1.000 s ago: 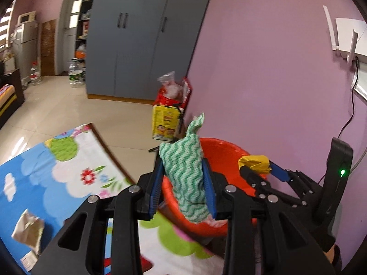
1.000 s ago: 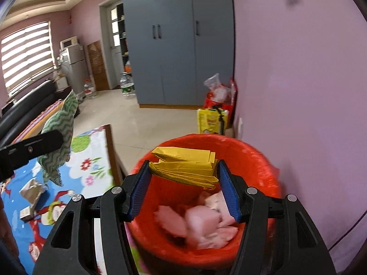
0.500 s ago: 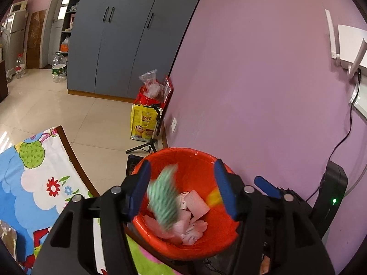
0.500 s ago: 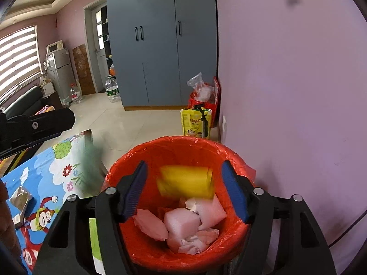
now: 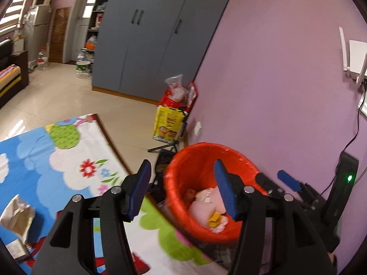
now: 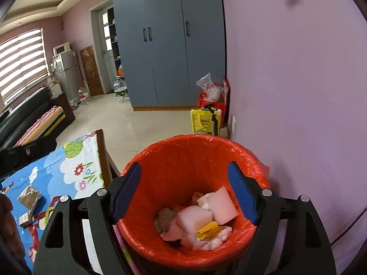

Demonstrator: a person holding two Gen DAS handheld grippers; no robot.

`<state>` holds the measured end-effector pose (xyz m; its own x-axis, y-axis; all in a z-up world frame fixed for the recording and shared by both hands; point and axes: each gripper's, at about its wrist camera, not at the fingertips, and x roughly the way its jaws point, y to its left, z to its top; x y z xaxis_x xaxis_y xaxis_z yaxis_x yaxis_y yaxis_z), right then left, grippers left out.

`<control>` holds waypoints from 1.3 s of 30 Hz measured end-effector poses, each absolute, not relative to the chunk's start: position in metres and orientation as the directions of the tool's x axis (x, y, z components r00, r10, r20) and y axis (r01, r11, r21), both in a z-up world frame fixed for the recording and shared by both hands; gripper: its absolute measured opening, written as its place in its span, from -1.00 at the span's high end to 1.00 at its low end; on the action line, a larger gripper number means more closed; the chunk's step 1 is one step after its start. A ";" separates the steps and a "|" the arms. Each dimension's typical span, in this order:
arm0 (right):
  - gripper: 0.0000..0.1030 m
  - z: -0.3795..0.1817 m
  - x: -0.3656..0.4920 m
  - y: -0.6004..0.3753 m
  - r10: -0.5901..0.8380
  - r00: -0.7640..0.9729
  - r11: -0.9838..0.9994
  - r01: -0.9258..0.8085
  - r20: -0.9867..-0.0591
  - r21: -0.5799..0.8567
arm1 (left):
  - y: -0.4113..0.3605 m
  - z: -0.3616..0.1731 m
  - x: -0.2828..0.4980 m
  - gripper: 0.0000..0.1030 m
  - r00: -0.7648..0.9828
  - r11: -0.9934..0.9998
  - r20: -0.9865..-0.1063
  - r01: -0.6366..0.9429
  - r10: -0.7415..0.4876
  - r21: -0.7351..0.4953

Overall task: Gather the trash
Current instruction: 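Move both tools back over the white box and paper bag on the bed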

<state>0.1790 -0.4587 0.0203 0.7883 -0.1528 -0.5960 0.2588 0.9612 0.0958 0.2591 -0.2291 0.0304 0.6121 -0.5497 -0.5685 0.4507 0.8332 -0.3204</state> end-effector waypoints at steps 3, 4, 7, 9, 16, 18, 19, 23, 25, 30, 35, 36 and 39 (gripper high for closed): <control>-0.48 0.020 0.179 -0.450 -0.135 0.790 0.966 0.240 -0.598 0.098 | -0.211 0.027 0.255 -0.07 0.637 0.855 -0.572 0.421 -0.517 -0.303; -0.48 0.020 0.180 -0.446 -0.129 0.790 0.968 0.231 -0.599 0.097 | -0.205 0.026 0.254 -0.07 0.643 0.860 -0.574 0.412 -0.508 -0.300; -0.48 0.021 0.181 -0.436 -0.113 0.791 0.972 0.213 -0.602 0.098 | -0.185 0.024 0.251 -0.07 0.660 0.875 -0.575 0.381 -0.483 -0.298; -0.49 0.021 0.182 -0.428 -0.099 0.791 0.975 0.199 -0.603 0.101 | -0.172 0.023 0.248 -0.07 0.671 0.883 -0.573 0.363 -0.470 -0.298; -0.49 0.019 0.184 -0.398 -0.065 0.787 0.984 0.154 -0.614 0.093 | -0.131 0.019 0.240 -0.07 0.707 0.912 -0.576 0.299 -0.410 -0.282; -0.49 0.017 0.184 -0.390 -0.050 0.784 0.985 0.140 -0.619 0.098 | -0.121 0.017 0.239 -0.07 0.712 0.916 -0.578 0.282 -0.399 -0.285; -0.49 0.016 0.185 -0.385 -0.043 0.782 0.986 0.132 -0.622 0.098 | -0.113 0.016 0.238 -0.07 0.715 0.919 -0.580 0.271 -0.391 -0.287; -0.49 0.012 0.186 -0.365 -0.018 0.773 0.991 0.099 -0.634 0.093 | -0.091 0.010 0.233 -0.07 0.727 0.931 -0.586 0.235 -0.359 -0.279; -0.49 0.011 0.187 -0.355 -0.005 0.769 0.992 0.083 -0.639 0.092 | -0.079 0.008 0.230 -0.07 0.733 0.938 -0.590 0.217 -0.339 -0.270; -0.50 0.011 0.190 -0.335 0.021 0.761 0.994 0.051 -0.648 0.092 | -0.048 -0.001 0.221 -0.07 0.744 0.953 -0.602 0.165 -0.290 -0.255; -0.51 0.008 0.192 -0.313 0.053 0.750 0.995 0.017 -0.659 0.099 | -0.018 -0.013 0.213 -0.07 0.745 0.963 -0.619 0.119 -0.247 -0.241; -0.51 0.007 0.192 -0.310 0.057 0.749 0.995 0.011 -0.660 0.099 | -0.014 -0.015 0.212 -0.07 0.743 0.963 -0.622 0.113 -0.245 -0.244; -0.51 0.007 0.193 -0.298 0.075 0.743 0.995 -0.010 -0.665 0.101 | 0.000 -0.024 0.207 -0.07 0.735 0.965 -0.638 0.090 -0.231 -0.245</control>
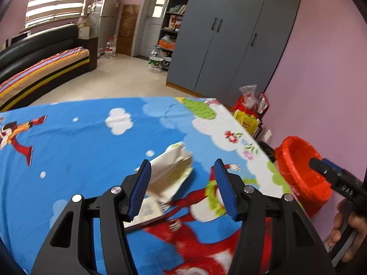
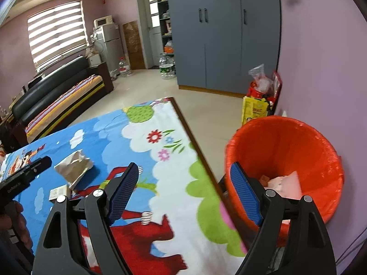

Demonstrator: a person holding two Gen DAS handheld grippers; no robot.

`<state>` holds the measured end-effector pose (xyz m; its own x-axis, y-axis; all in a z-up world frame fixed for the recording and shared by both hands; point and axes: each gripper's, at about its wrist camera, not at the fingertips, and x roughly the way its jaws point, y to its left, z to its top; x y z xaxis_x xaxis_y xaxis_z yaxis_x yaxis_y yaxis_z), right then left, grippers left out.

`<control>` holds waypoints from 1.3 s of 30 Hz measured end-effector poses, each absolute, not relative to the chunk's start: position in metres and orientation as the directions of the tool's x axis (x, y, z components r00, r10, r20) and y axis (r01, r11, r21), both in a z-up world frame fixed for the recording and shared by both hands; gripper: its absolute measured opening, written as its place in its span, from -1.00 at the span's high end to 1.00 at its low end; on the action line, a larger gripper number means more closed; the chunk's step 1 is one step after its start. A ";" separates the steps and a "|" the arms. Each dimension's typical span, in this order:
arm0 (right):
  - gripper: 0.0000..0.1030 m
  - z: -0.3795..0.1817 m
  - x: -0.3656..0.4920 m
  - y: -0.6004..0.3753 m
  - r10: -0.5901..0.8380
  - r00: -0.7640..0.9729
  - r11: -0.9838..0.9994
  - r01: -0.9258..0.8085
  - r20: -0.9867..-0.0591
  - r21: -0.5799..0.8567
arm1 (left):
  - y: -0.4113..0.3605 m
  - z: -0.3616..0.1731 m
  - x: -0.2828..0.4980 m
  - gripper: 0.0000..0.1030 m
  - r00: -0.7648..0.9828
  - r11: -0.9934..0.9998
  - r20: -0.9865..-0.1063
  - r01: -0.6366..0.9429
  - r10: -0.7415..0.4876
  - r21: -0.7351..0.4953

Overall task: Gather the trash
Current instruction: 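Move both tools back over the white box and paper bag on the bed, then grasp the small white box with the left tool while the right tool grasps the white paper bag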

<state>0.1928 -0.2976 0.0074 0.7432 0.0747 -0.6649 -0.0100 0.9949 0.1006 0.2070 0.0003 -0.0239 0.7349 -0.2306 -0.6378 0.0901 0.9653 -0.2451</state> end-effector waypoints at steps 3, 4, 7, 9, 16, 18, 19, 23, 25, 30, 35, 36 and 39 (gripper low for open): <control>-0.51 0.008 0.194 -0.287 0.090 0.738 0.994 -0.028 -0.669 0.104 | 0.014 -0.033 0.204 -0.07 0.726 0.966 -0.651 0.071 -0.221 -0.248; -0.51 0.007 0.195 -0.282 0.097 0.736 0.994 -0.036 -0.670 0.105 | 0.017 -0.035 0.203 -0.07 0.723 0.967 -0.655 0.068 -0.219 -0.247; -0.51 0.007 0.196 -0.272 0.112 0.730 0.993 -0.053 -0.675 0.108 | 0.026 -0.044 0.202 -0.07 0.702 0.968 -0.679 0.060 -0.214 -0.243; -0.51 0.006 0.197 -0.266 0.120 0.726 0.992 -0.063 -0.677 0.107 | 0.032 -0.050 0.201 -0.07 0.693 0.971 -0.692 0.052 -0.204 -0.235; -0.51 0.003 0.199 -0.243 0.156 0.708 0.988 -0.110 -0.688 0.111 | 0.044 -0.063 0.199 -0.20 0.664 0.976 -0.724 0.041 -0.187 -0.214; -0.51 0.003 0.200 -0.239 0.162 0.705 0.987 -0.117 -0.690 0.111 | 0.044 -0.066 0.200 -0.23 0.658 0.980 -0.732 0.046 -0.176 -0.194; -0.51 0.002 0.200 -0.236 0.167 0.704 0.986 -0.123 -0.691 0.113 | 0.044 -0.068 0.200 -0.23 0.654 0.980 -0.736 0.050 -0.176 -0.190; -0.53 0.002 0.199 -0.231 0.177 0.699 0.984 -0.135 -0.692 0.115 | 0.041 -0.073 0.201 -0.24 0.638 0.985 -0.752 0.061 -0.164 -0.164; -0.57 0.001 0.200 -0.230 0.181 0.698 0.983 -0.140 -0.693 0.116 | 0.039 -0.077 0.202 -0.30 0.628 0.985 -0.760 0.071 -0.167 -0.157; -0.57 0.002 0.200 -0.229 0.186 0.697 0.982 -0.144 -0.692 0.120 | 0.033 -0.082 0.205 -0.44 0.607 0.986 -0.777 0.095 -0.164 -0.134; -0.57 0.002 0.200 -0.227 0.189 0.696 0.982 -0.148 -0.692 0.120 | 0.029 -0.090 0.210 -0.44 0.588 0.990 -0.798 0.107 -0.135 -0.088; -0.57 0.001 0.200 -0.226 0.191 0.695 0.981 -0.150 -0.693 0.120 | 0.028 -0.091 0.210 -0.44 0.585 0.990 -0.800 0.115 -0.136 -0.084; -0.58 0.001 0.201 -0.223 0.194 0.693 0.981 -0.153 -0.695 0.122 | 0.026 -0.095 0.213 -0.43 0.570 0.988 -0.810 0.138 -0.137 -0.071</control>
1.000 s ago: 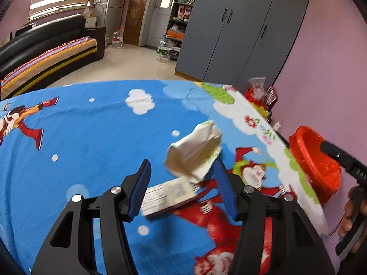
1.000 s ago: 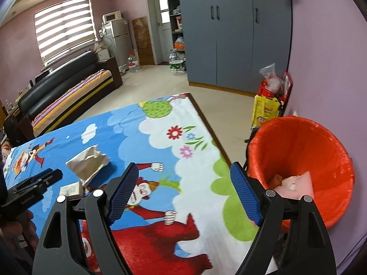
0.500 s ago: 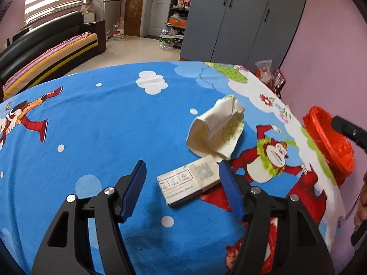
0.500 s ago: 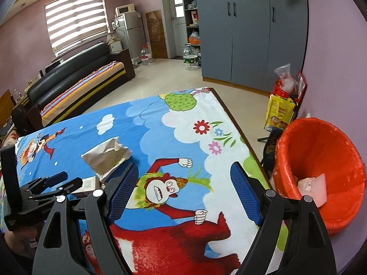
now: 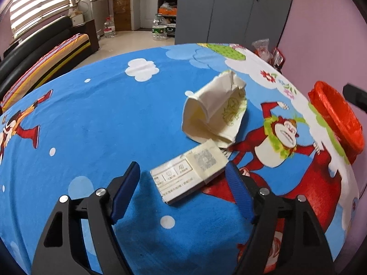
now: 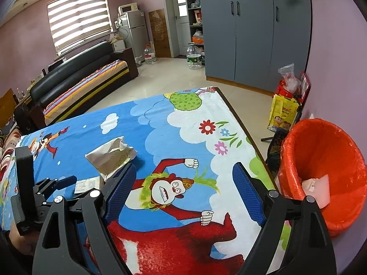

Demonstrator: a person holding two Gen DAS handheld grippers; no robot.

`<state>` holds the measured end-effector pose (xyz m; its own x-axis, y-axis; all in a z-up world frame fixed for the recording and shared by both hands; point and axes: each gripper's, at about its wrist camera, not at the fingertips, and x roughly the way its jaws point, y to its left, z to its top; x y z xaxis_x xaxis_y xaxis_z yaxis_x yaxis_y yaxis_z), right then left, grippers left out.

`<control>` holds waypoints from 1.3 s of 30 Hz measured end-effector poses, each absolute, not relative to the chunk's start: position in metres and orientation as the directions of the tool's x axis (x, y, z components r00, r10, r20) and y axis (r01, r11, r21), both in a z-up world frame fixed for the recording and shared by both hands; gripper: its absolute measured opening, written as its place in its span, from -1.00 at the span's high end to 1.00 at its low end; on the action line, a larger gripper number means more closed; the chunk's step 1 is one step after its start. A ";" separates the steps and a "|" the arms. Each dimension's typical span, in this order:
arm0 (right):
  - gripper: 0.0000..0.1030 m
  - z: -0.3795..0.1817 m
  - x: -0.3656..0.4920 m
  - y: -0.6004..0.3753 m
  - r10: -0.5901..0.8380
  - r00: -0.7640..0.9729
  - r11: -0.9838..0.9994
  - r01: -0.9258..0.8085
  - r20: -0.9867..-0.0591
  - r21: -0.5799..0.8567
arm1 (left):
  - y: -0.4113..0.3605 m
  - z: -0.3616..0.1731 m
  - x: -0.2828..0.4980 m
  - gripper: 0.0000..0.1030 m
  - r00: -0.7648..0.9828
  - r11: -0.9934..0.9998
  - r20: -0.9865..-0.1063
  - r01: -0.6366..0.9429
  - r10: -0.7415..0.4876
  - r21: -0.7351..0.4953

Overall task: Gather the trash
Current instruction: 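Grasp the small white box with the left tool while the right tool grasps the white paper bag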

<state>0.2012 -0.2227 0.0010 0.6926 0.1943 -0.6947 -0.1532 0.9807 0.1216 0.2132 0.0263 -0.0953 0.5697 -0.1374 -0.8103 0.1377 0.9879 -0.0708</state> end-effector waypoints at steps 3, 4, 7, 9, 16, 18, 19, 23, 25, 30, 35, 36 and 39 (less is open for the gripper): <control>-0.58 0.001 0.202 -0.220 0.198 0.693 0.980 -0.156 -0.693 0.124 | 0.027 -0.097 0.214 -0.14 0.564 0.988 -0.816 0.140 -0.130 -0.061; -0.58 0.002 0.203 -0.220 0.200 0.692 0.980 -0.157 -0.693 0.126 | 0.027 -0.097 0.214 -0.10 0.563 0.988 -0.816 0.142 -0.131 -0.060; -0.58 0.001 0.205 -0.216 0.208 0.688 0.978 -0.162 -0.695 0.132 | 0.030 -0.096 0.214 0.03 0.558 0.985 -0.816 0.151 -0.152 -0.080; -0.58 0.000 0.206 -0.211 0.215 0.687 0.976 -0.166 -0.694 0.139 | 0.031 -0.095 0.213 0.08 0.557 0.984 -0.815 0.152 -0.159 -0.088; -0.61 -0.002 0.214 -0.191 0.232 0.677 0.972 -0.179 -0.699 0.150 | 0.039 -0.092 0.207 0.24 0.554 0.981 -0.813 0.158 -0.181 -0.111; -0.62 -0.004 0.217 -0.182 0.238 0.672 0.971 -0.184 -0.701 0.154 | 0.042 -0.092 0.204 0.26 0.551 0.981 -0.815 0.155 -0.181 -0.113; -0.62 -0.004 0.219 -0.177 0.242 0.669 0.970 -0.185 -0.702 0.158 | 0.046 -0.092 0.202 0.27 0.551 0.982 -0.814 0.149 -0.182 -0.119; -0.62 -0.009 0.225 -0.159 0.251 0.659 0.968 -0.181 -0.709 0.175 | 0.062 -0.089 0.196 0.28 0.562 0.986 -0.810 0.113 -0.168 -0.126; -0.62 -0.012 0.230 -0.148 0.257 0.653 0.966 -0.178 -0.712 0.186 | 0.071 -0.087 0.194 0.29 0.570 0.987 -0.806 0.093 -0.160 -0.130; -0.61 -0.018 0.242 -0.120 0.249 0.649 0.968 -0.156 -0.719 0.195 | 0.091 -0.083 0.189 0.29 0.592 0.989 -0.793 0.044 -0.140 -0.141; -0.61 -0.031 0.261 -0.103 0.226 0.627 0.973 -0.107 -0.745 0.205 | 0.107 -0.080 0.185 0.29 0.609 0.988 -0.783 0.006 -0.127 -0.156; -0.61 -0.034 0.265 -0.101 0.226 0.621 0.973 -0.101 -0.751 0.209 | 0.110 -0.079 0.183 0.29 0.613 0.987 -0.780 -0.001 -0.125 -0.159; -0.61 -0.040 0.275 -0.091 0.207 0.614 0.977 -0.088 -0.762 0.195 | 0.116 -0.077 0.181 0.29 0.621 0.986 -0.774 -0.013 -0.123 -0.167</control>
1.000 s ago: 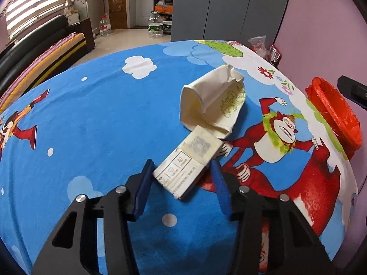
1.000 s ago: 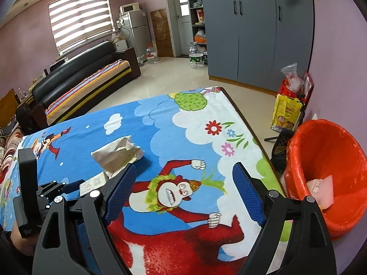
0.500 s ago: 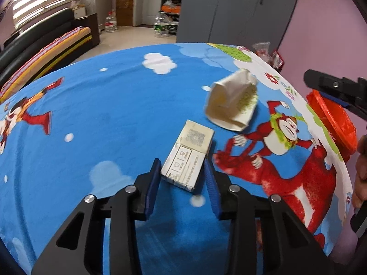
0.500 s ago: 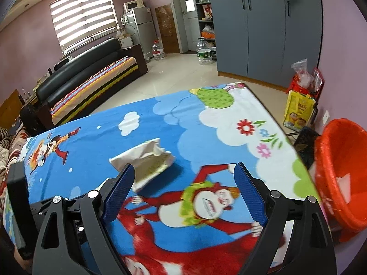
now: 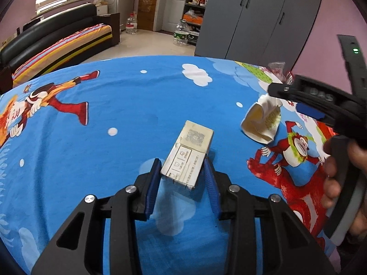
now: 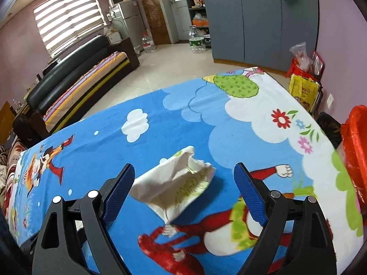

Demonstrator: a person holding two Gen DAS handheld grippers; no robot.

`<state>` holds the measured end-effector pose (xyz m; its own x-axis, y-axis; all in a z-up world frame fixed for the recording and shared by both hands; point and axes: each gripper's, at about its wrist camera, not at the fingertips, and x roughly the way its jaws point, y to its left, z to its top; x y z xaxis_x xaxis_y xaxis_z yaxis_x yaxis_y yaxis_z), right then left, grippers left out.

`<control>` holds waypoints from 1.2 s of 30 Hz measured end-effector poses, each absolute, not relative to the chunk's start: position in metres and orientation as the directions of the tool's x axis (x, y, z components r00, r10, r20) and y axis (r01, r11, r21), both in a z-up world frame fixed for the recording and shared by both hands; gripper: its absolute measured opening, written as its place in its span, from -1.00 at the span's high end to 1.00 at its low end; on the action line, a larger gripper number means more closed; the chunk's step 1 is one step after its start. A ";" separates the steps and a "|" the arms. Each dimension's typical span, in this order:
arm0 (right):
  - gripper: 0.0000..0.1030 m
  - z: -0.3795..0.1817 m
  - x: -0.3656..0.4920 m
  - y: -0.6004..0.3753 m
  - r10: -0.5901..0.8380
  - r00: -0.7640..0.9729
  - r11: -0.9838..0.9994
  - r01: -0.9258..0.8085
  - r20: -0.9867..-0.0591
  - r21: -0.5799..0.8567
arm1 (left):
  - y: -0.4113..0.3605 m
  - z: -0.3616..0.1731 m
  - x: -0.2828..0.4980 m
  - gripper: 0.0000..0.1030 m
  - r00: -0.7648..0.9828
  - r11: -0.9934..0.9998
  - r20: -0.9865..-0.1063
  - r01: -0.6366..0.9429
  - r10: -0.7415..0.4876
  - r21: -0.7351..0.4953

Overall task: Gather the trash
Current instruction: 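Grasp the small white box with the left tool while the right tool grasps the white paper bag, then carry the white box and paper bag over the orange bin and open both tools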

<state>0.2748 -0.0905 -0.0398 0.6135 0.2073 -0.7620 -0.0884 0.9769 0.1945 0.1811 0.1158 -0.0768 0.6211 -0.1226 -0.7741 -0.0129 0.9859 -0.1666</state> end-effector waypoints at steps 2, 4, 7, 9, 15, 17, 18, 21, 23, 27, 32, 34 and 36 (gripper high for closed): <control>-0.61 -0.045 0.280 -0.084 0.195 0.601 0.980 -0.090 -0.775 0.176 | 0.119 -0.075 0.179 0.29 0.627 0.985 -0.770 -0.021 -0.119 -0.169; -0.61 -0.050 0.284 -0.081 0.195 0.582 0.980 -0.092 -0.790 0.174 | 0.121 -0.074 0.178 0.29 0.631 0.984 -0.767 -0.029 -0.116 -0.173; -0.61 -0.053 0.284 -0.077 0.197 0.573 0.980 -0.111 -0.795 0.163 | 0.124 -0.072 0.176 0.29 0.640 0.983 -0.760 -0.040 -0.113 -0.180; -0.61 -0.055 0.282 -0.074 0.204 0.565 0.979 -0.122 -0.799 0.164 | 0.126 -0.071 0.175 0.29 0.643 0.982 -0.757 -0.044 -0.113 -0.184; -0.25 -0.057 0.275 -0.065 0.255 0.546 0.966 -0.183 -0.798 0.183 | 0.126 -0.069 0.173 0.30 0.648 0.980 -0.752 -0.045 -0.118 -0.192; -0.11 -0.056 0.273 -0.059 0.270 0.538 0.959 -0.222 -0.798 0.175 | 0.127 -0.068 0.173 0.30 0.649 0.979 -0.751 -0.047 -0.119 -0.196; -0.02 -0.055 0.272 -0.057 0.275 0.536 0.957 -0.233 -0.798 0.173 | 0.127 -0.068 0.173 0.30 0.649 0.980 -0.751 -0.048 -0.118 -0.195; 0.11 -0.054 0.269 -0.052 0.308 0.519 0.943 -0.277 -0.797 0.183 | 0.130 -0.068 0.173 0.30 0.651 0.978 -0.750 -0.059 -0.114 -0.200; 0.24 -0.052 0.267 -0.046 0.324 0.514 0.934 -0.309 -0.794 0.182 | 0.131 -0.067 0.171 0.30 0.653 0.978 -0.749 -0.066 -0.109 -0.200; 0.53 -0.050 0.258 -0.038 0.339 0.514 0.920 -0.357 -0.788 0.163 | 0.132 -0.066 0.168 0.30 0.656 0.977 -0.747 -0.074 -0.103 -0.200; 0.55 -0.050 0.249 -0.036 0.351 0.516 0.909 -0.388 -0.781 0.152 | 0.134 -0.063 0.165 0.30 0.661 0.976 -0.744 -0.084 -0.099 -0.203; 0.56 -0.049 0.247 -0.038 0.353 0.518 0.907 -0.392 -0.779 0.151 | 0.135 -0.063 0.164 0.30 0.662 0.975 -0.743 -0.086 -0.098 -0.206; 0.56 -0.046 0.245 -0.042 0.354 0.524 0.908 -0.390 -0.774 0.151 | 0.133 -0.060 0.163 0.30 0.665 0.975 -0.741 -0.086 -0.098 -0.206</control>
